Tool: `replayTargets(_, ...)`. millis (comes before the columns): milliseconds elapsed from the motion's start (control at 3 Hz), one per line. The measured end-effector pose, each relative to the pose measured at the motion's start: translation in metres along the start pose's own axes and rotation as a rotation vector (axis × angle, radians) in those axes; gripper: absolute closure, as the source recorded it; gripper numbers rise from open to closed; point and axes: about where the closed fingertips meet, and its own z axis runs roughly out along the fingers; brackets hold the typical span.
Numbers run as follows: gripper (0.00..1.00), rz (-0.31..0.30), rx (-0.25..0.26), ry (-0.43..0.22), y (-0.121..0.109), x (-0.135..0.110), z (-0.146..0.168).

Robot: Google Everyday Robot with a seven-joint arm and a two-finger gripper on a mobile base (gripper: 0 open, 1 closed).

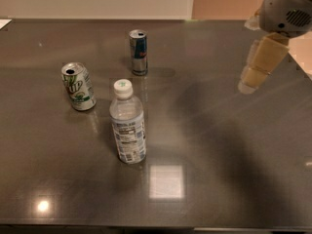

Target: Pick redbull can

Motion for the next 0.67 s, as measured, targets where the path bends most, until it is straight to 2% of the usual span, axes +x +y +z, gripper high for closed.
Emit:
replayTargets(333,0.00,0.014,-0.010,-0.055,-0.038,-0.026,0.010)
replayTargets(667,0.00,0.059,-0.010,-0.103,-0.074,-0.059,0.041)
